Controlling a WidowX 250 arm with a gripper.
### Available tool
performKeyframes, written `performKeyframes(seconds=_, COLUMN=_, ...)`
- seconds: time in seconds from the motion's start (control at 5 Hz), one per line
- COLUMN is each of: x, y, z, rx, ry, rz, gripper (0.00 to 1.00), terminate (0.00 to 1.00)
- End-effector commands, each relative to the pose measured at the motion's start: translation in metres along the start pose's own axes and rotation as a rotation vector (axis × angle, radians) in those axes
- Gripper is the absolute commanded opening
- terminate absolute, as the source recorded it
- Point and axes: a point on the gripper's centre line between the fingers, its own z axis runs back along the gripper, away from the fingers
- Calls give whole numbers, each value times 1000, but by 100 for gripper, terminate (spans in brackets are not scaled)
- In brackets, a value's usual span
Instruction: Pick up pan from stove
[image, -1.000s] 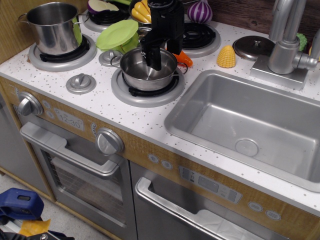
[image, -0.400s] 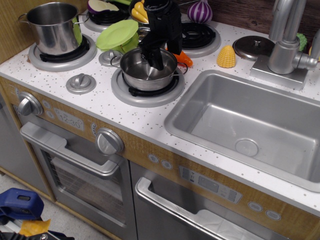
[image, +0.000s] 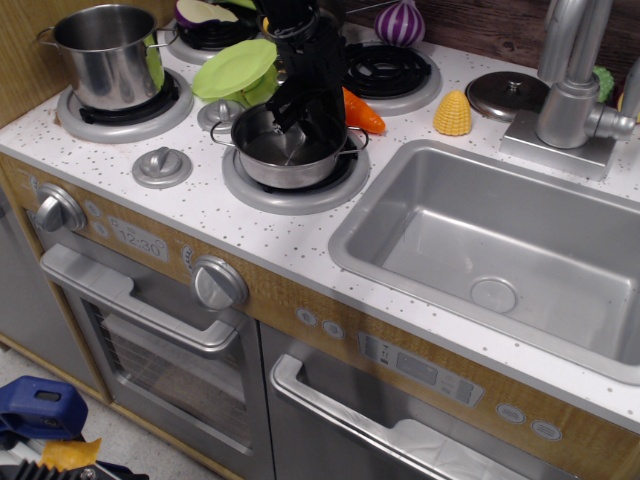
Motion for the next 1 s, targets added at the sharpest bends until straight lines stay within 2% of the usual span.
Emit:
performKeyframes(seconds=0.0, x=-2, y=12, z=22, rx=-4, ry=52, rz=-35, gripper=0, terminate=0)
performKeyframes(seconds=0.4, x=14, y=34, z=67, rx=-95, ry=186, rz=-74, gripper=0, terminate=0)
performKeyframes(seconds=0.6, x=17, y=38, z=82, rx=-121, ry=236, rz=-98, gripper=0, terminate=0)
performKeyframes(seconds=0.8, x=20, y=39, z=94, rx=-135, ry=256, rz=-101, gripper=0, terminate=100)
